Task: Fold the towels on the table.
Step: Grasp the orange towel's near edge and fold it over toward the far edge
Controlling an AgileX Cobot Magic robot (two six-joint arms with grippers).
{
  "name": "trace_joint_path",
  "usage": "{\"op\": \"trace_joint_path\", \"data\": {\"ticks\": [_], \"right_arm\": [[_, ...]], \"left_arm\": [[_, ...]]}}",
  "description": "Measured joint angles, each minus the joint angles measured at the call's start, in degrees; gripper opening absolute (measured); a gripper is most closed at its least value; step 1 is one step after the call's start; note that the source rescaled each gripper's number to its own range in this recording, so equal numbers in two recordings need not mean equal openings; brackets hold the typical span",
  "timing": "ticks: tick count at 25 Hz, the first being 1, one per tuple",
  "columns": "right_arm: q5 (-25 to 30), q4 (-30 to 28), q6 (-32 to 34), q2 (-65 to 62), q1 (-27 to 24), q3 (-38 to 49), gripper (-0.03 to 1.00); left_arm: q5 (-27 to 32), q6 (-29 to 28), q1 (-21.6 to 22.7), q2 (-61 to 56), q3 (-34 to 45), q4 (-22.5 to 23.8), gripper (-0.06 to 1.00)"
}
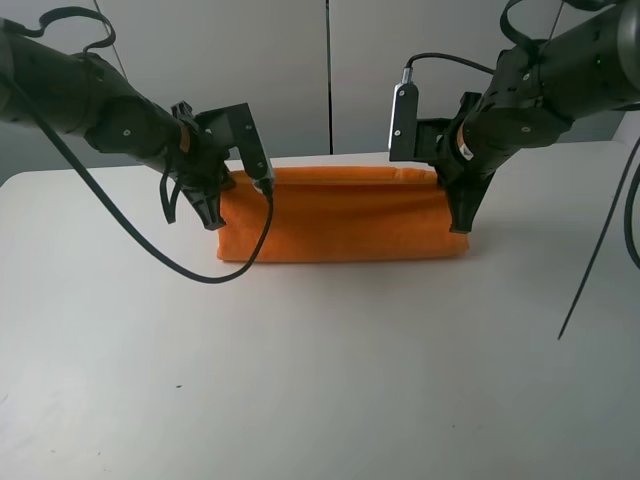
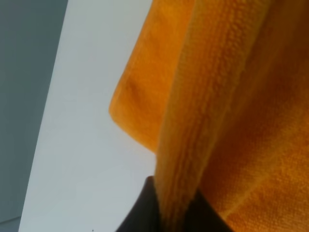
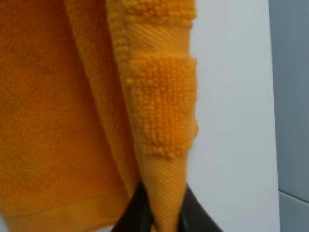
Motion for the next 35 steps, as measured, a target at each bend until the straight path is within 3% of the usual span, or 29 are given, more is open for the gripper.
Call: {"op": "trace_joint_path", "data": {"ticks": [13, 35], "right_arm": [[-4.7, -1.2, 0.2, 3.9, -2.1, 0.0, 0.00], [-5.1, -1.5, 1.2, 5.6, -2.4, 0.0, 0.00]], "left_arm": [[-8.5, -0.1, 2.9, 2.3, -0.1, 1.8, 0.00], [-8.7, -0.5, 3.0, 10.1, -5.8, 2.0, 0.00]]}}
